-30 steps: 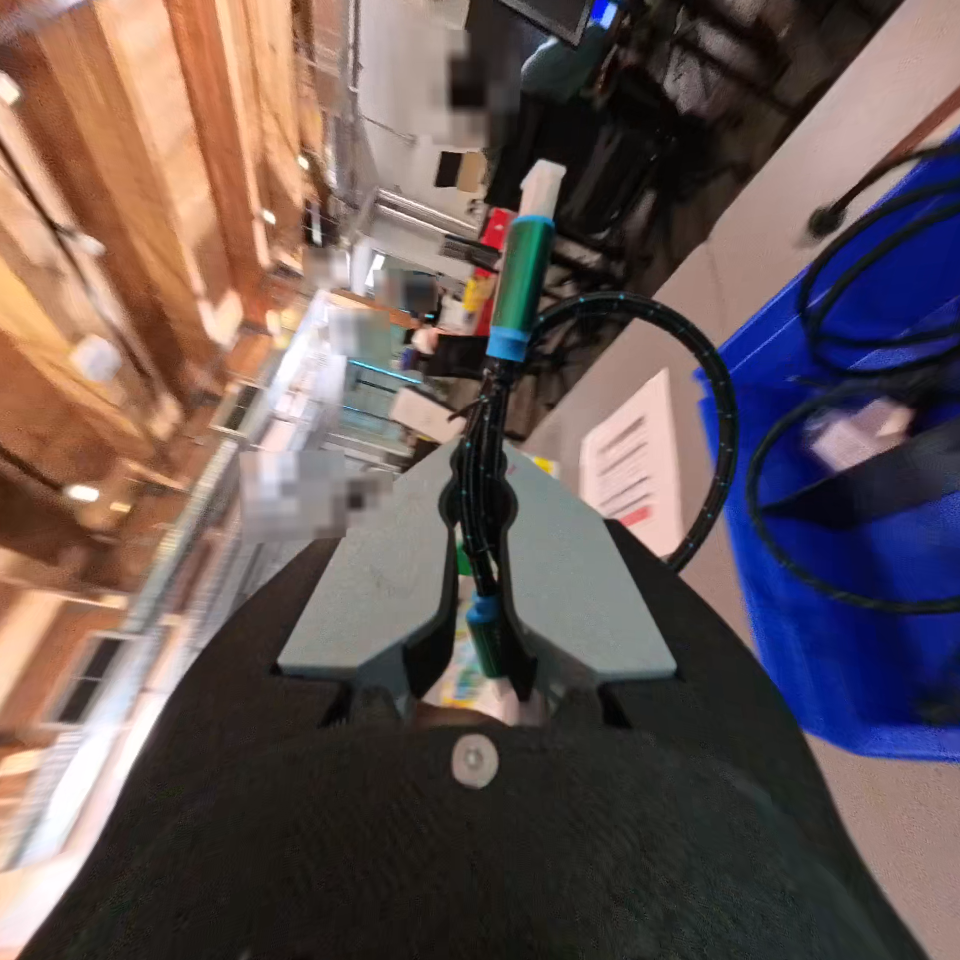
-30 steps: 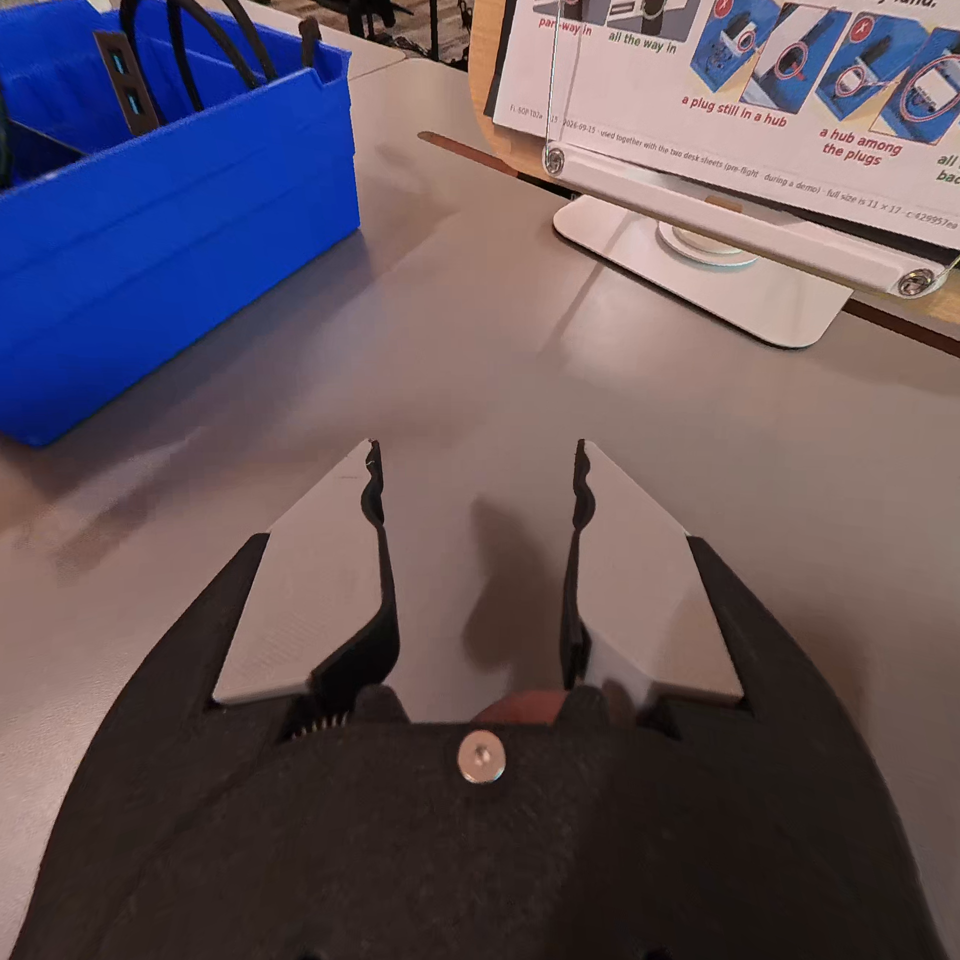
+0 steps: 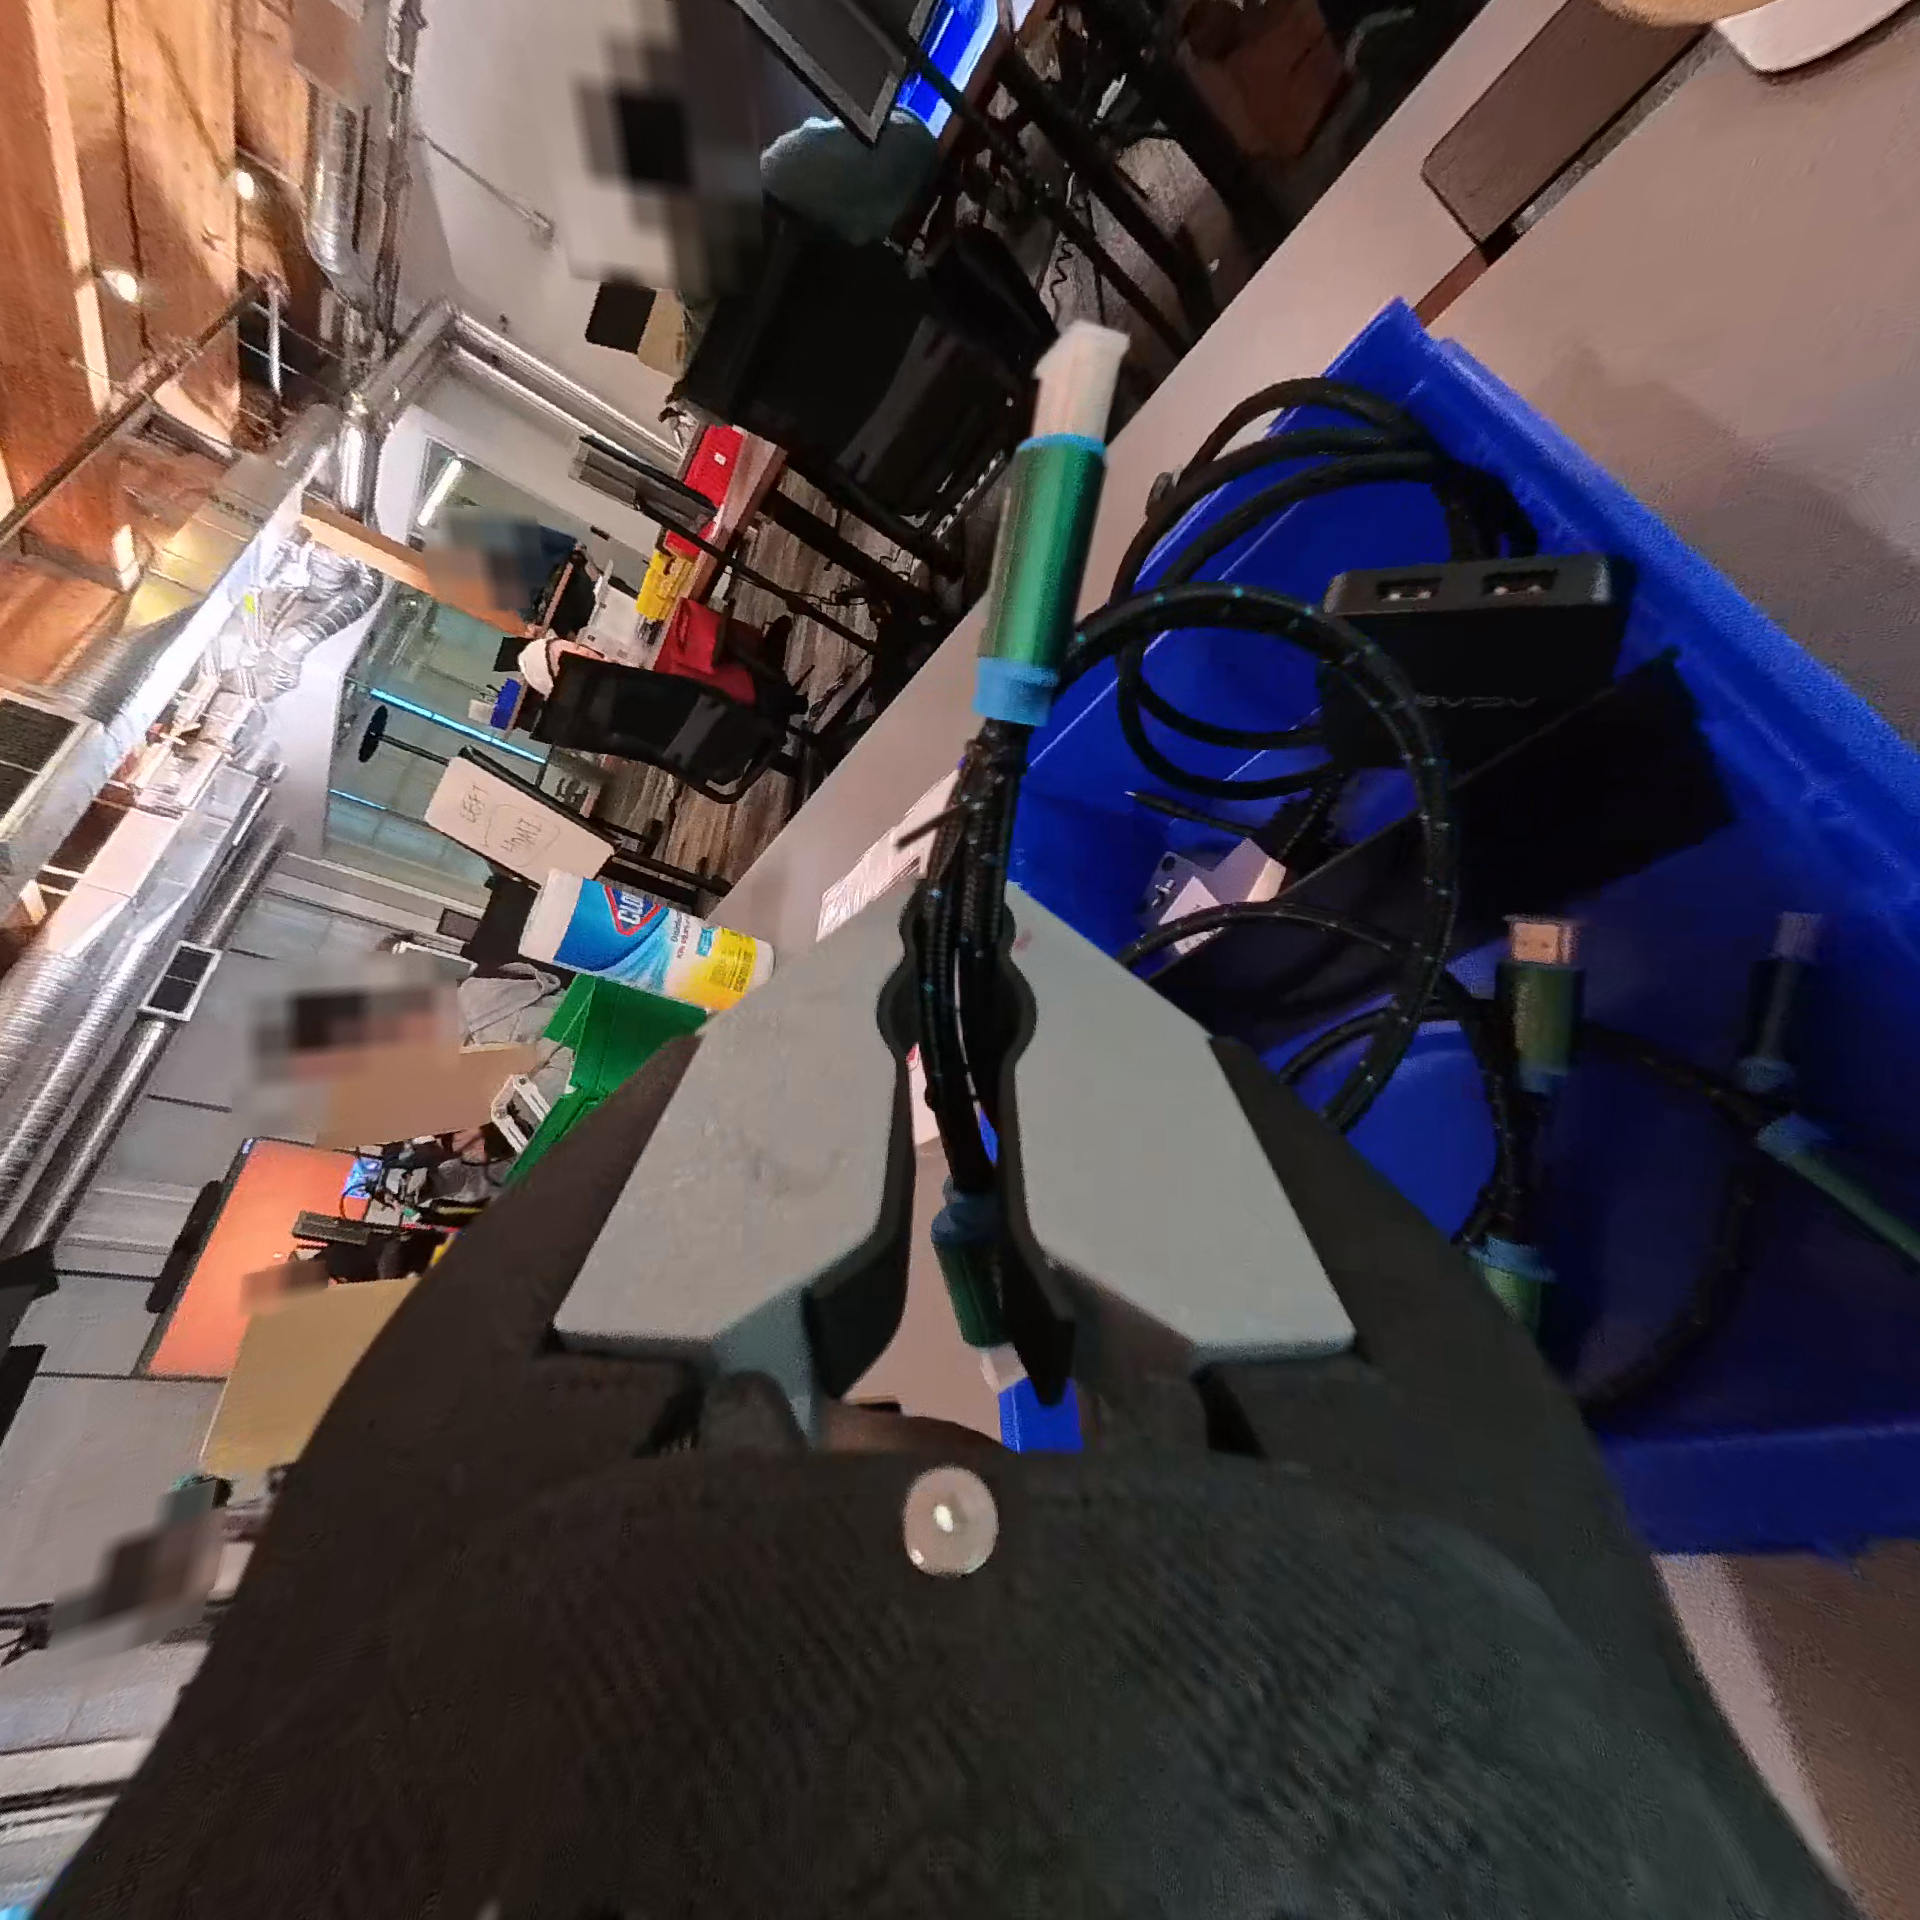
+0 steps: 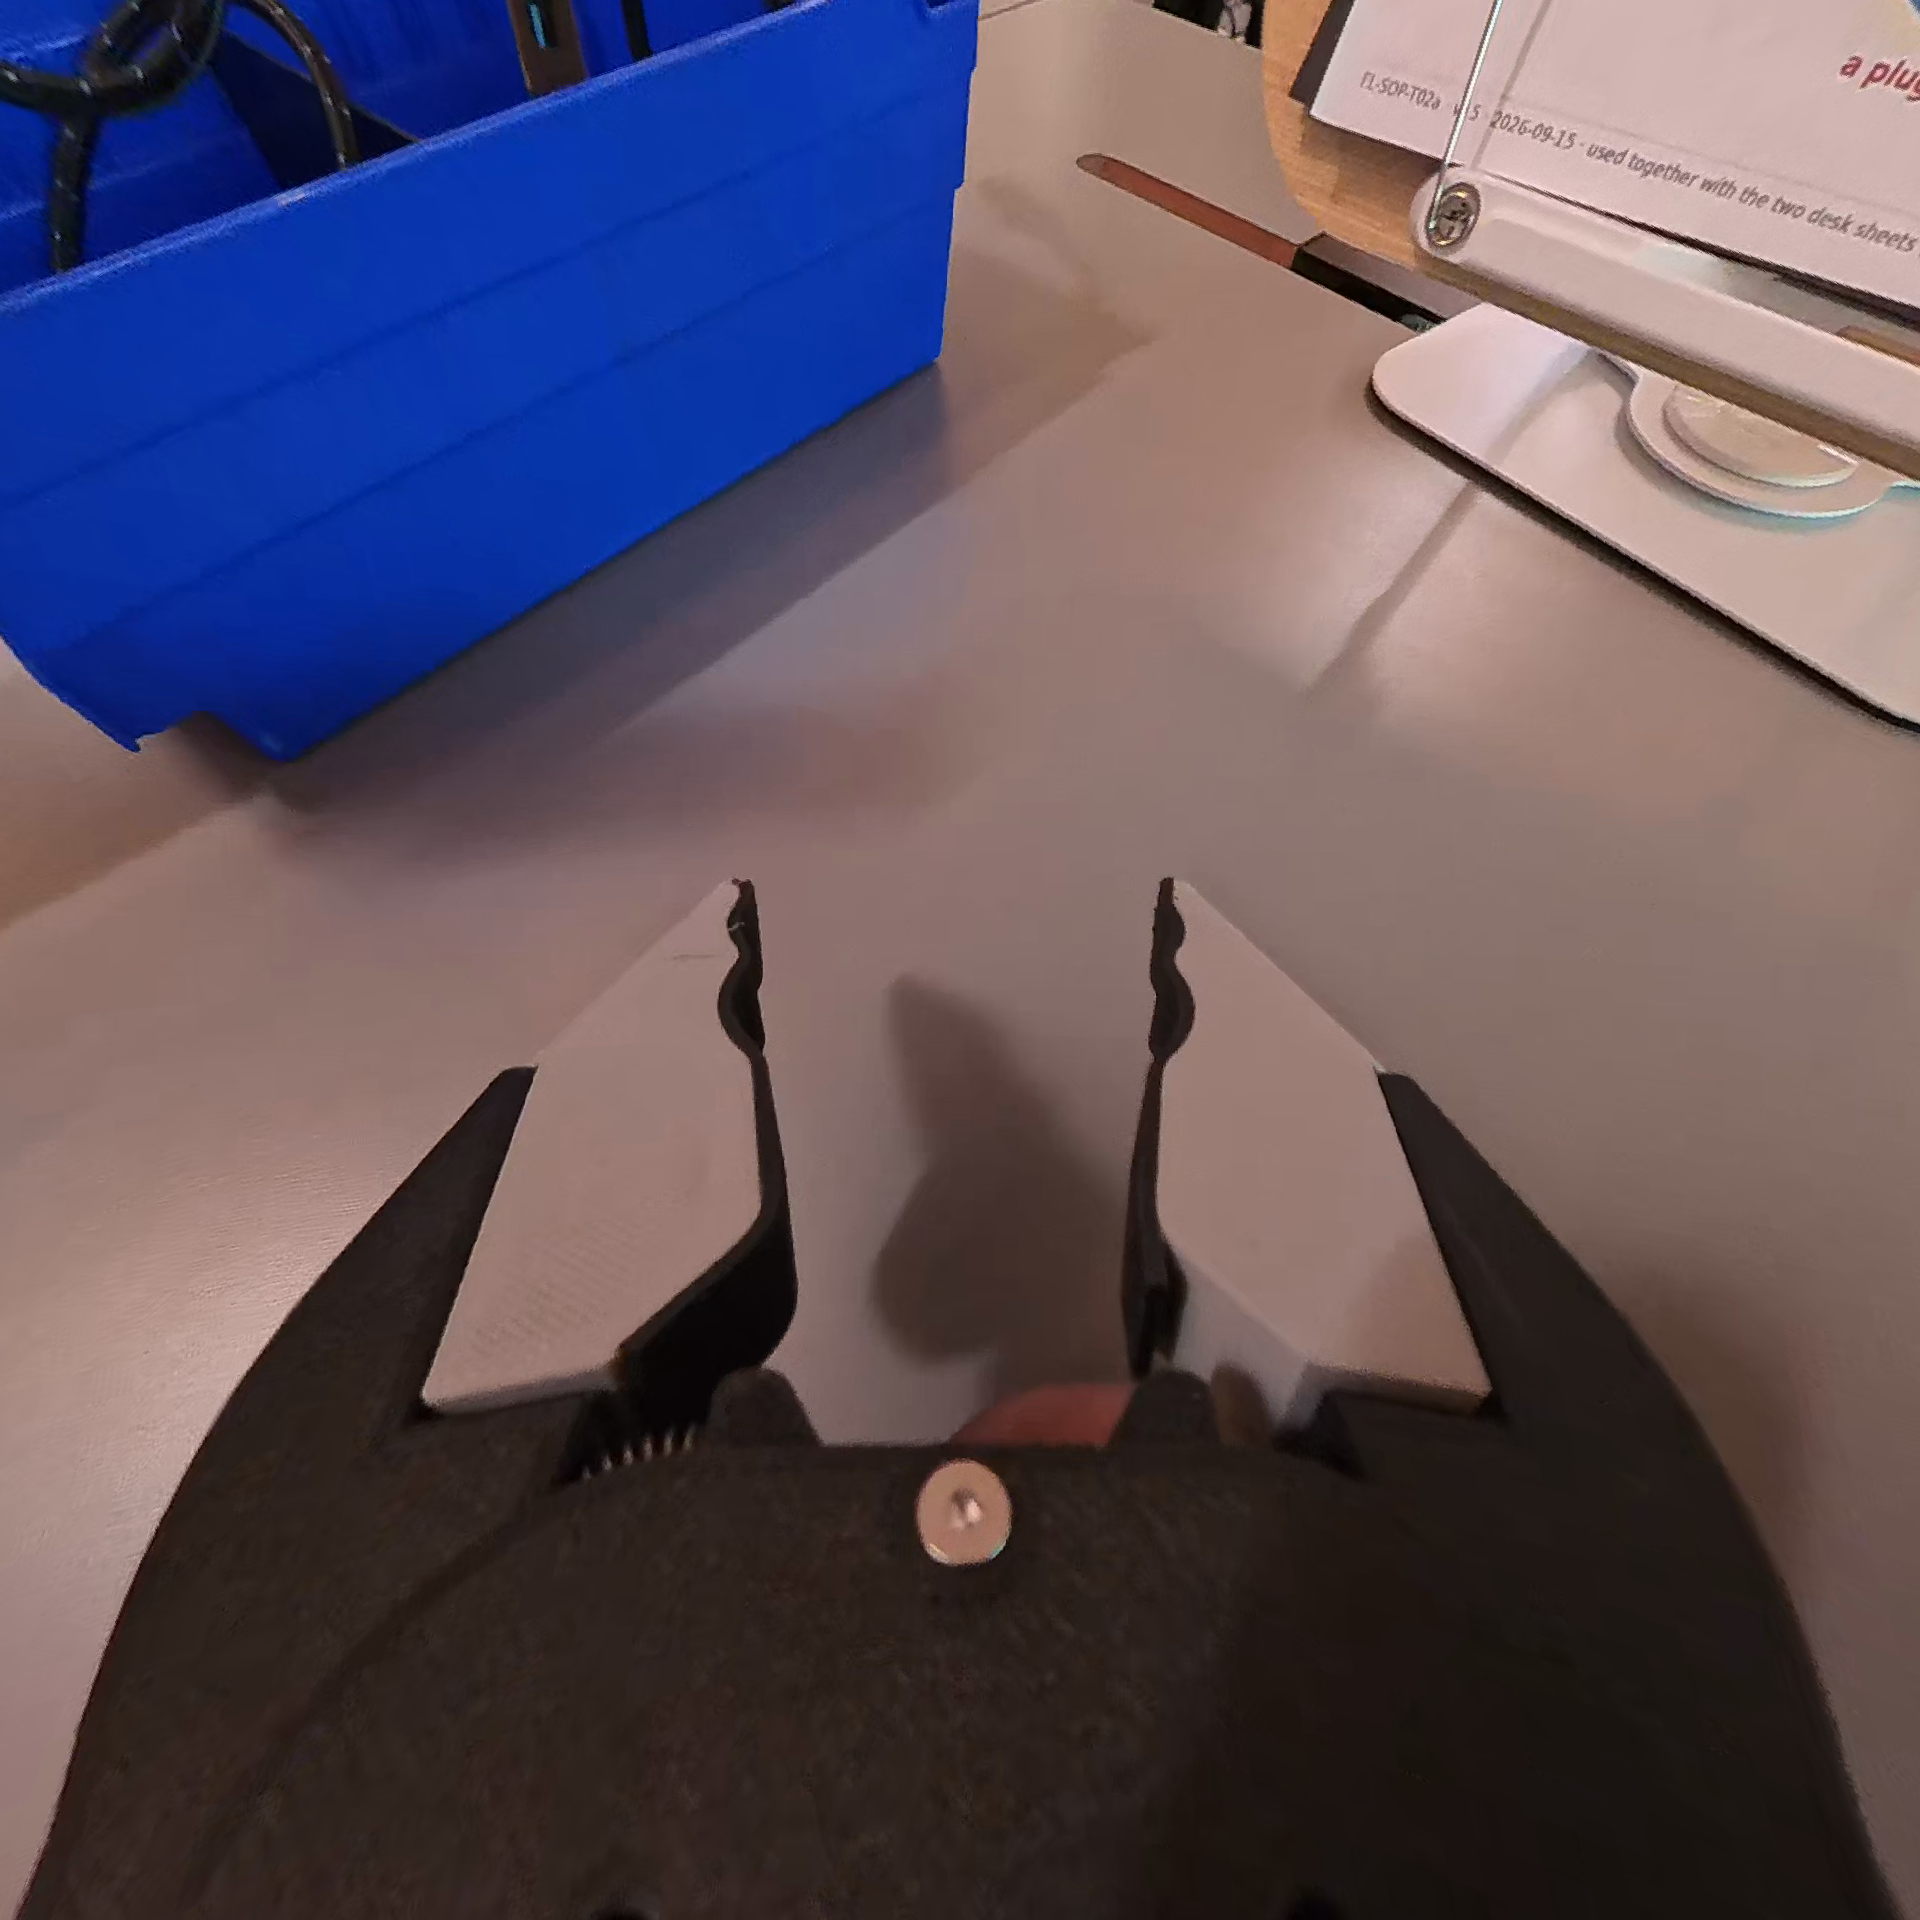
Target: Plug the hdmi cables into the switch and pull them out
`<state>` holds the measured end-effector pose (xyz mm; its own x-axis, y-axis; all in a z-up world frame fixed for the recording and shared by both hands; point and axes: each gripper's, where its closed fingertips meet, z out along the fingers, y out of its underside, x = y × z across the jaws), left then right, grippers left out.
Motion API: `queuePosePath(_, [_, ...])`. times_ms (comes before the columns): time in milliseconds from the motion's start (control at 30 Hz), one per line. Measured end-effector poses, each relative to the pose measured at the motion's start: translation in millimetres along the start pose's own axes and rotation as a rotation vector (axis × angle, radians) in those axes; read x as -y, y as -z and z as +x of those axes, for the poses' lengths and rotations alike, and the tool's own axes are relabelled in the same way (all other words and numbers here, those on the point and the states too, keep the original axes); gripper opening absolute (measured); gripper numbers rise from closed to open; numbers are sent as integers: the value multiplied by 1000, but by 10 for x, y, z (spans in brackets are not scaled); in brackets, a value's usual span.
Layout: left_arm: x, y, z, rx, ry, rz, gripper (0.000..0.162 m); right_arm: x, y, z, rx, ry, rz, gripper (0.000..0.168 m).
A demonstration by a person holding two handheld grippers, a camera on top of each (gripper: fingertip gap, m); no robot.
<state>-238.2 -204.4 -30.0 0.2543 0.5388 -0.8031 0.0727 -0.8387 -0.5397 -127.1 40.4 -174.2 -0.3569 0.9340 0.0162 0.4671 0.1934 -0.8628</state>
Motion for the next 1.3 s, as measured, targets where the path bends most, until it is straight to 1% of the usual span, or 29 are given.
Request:
queuePosePath(100, [-26, 34, 122, -24, -72, -25, 8, 13, 15, 51, -7, -19, 8, 73])
queuePosePath(133, [-91, 31, 216, -60, -103, -63, 8, 15, 18, 64, -8, -25, 9, 73])
queuePosePath(167, [-168, 25, 311, -98, -120, -105, 12, 14, 20, 74, -7, -31, 10, 73])
queuePosePath(200, [-244, 19, 405, -139, -125, -143, 27, 13, 19, 79, -7, -35, 10, 73])
queuePosePath(267, [-412, 28, 628, -267, -85, -237, 73, 14, 21, 83, -6, -36, 9, 73])
queuePosePath(333, [-510, 48, 756, -365, 13, -311, 90, 15, 25, 90, -11, -32, 10, 73])
queuePosePath(400, [-522, 34, 679, -364, 85, -325, 99, 27, 34, 103, -15, -32, 14, 74])
queuePosePath(500, [-522, 39, 441, -284, 118, -304, 96, 49, 49, 109, -6, -47, 23, 74])
queuePosePath(600, [-452, 104, 257, -223, 162, -246, 91, 63, 58, 93, 6, -50, 29, 75])
queuePosePath(733, [-349, 192, 178, -225, 233, -200, 88, 40, 43, 102, -7, -32, 18, 76])
queuePosePath(833, [-288, 269, 115, -206, 236, -178, 88, 31, 39, 145, -20, -34, 15, 76])
queuePosePath(1033, [-143, 548, 134, -215, 225, -109, 85, 25, 38, 167, -7, -62, 13, 76])
queuePosePath(1167, [-162, 682, 204, -227, 206, -119, 85, 17, 34, 171, -22, -32, 7, 77])
queuePosePath(1300, [-216, 984, 302, -250, 241, -85, 86, 21, 38, 152, -5, -29, 10, 78])
